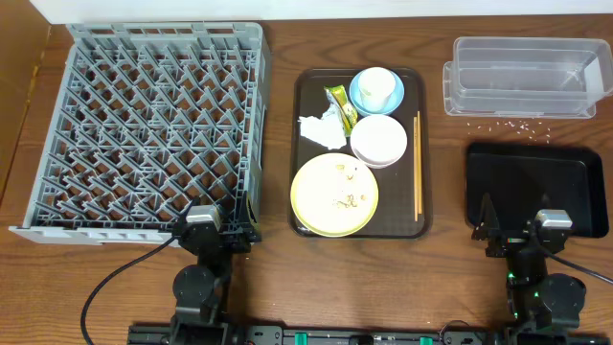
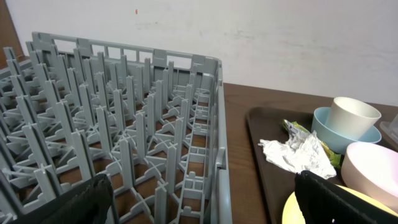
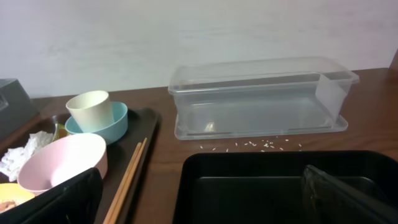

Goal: Sort waste into correct bins and load items into the dishwasher

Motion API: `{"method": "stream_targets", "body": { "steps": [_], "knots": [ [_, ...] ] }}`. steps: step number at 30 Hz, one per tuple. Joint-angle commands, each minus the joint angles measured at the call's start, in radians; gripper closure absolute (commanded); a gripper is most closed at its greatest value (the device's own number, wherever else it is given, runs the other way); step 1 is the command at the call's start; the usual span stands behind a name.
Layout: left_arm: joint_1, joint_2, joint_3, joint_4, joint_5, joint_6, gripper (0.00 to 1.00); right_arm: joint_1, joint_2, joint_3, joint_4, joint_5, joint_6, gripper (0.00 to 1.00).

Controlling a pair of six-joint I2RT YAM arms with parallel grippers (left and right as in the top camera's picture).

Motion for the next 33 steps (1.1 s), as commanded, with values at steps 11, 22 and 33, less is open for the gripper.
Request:
{"method": "stream_targets", "body": {
  "steps": [11,22,33],
  "knots": [
    [-0.002,-0.006,-0.031,-0.018,-0.023,-0.002,0.05,-0.006,-0.006,-0.002,-0.004,0.002,-0.013,0.01],
    [-0.002,-0.006,-0.031,0.092,0.090,-0.061,0.05,-0.006,-0.006,-0.002,-0.004,0.002,-0.013,0.01],
    [-0.002,-0.006,-0.021,0.481,0.201,-0.019,0.05,-0.006,-0.006,-0.002,-0.004,0.002,-0.013,0.01]
  ]
}}
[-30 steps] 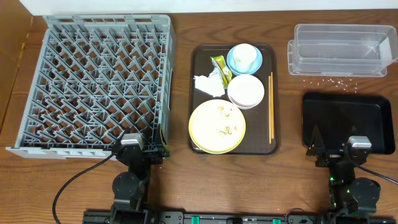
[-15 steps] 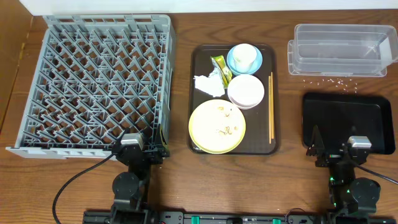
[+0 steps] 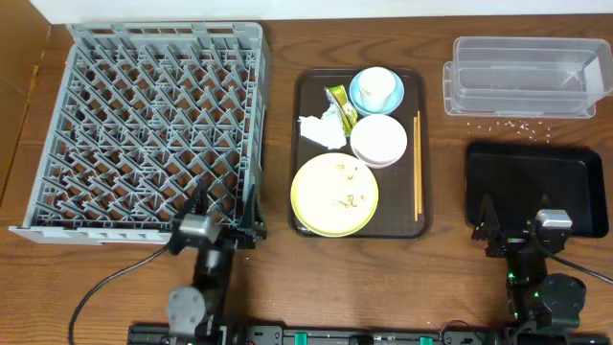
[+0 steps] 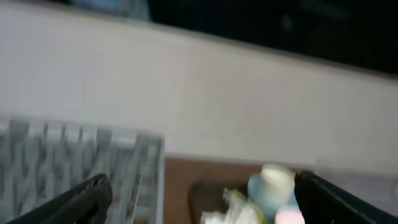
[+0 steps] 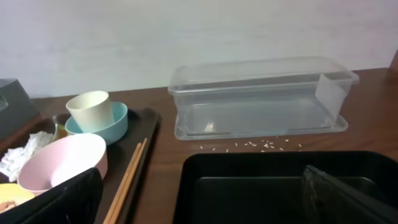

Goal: Sort waste into correct bins and load items into the dishwasher

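A brown tray [image 3: 299, 163] at table centre carries a yellow plate [image 3: 334, 195] with crumbs, a pale pink bowl [image 3: 379, 140], a cream cup in a blue bowl [image 3: 376, 89], wooden chopsticks [image 3: 417, 165], a green wrapper [image 3: 340, 105] and a crumpled tissue [image 3: 319, 129]. The grey dish rack [image 3: 163, 29] fills the left. My left gripper [image 3: 225, 222] is open at the rack's near right corner; its wrist view is blurred, with the gripper [image 4: 202, 199] empty. My right gripper [image 3: 517, 222] is open at the near edge of the black bin [image 3: 527, 182], nothing between its fingers [image 5: 68, 199].
A clear plastic bin [image 3: 517, 81] stands at the back right, with rice grains [image 3: 508, 123] scattered on the wood in front of it. The rack's wall runs close along the tray's left side. Cables trail from both arm bases at the table's front edge.
The left wrist view was sharp and looked low across the rack. Now it is blurred and takes in more wall, with rack and tray low in frame. The right arm has not moved.
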Motion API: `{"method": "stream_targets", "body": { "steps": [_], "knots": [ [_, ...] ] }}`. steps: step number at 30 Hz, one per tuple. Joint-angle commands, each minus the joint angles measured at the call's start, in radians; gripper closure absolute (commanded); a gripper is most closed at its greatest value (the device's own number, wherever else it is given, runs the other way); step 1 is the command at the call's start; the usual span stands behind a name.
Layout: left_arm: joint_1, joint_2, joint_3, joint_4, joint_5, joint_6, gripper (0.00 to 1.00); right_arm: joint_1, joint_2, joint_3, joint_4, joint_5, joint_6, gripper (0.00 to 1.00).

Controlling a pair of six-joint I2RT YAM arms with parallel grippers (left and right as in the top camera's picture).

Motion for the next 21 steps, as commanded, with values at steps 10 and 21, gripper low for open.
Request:
{"method": "stream_targets", "body": {
  "steps": [10,21],
  "knots": [
    [-0.002,0.222,0.320,-0.062,-0.003,0.154,0.05,-0.006,-0.006,-0.002,-0.005,0.002,-0.013,0.01],
    [-0.003,1.230,1.523,-1.289,0.031,0.225,0.05,-0.006,-0.006,-0.002,-0.005,0.002,-0.013,0.01]
  ]
}}
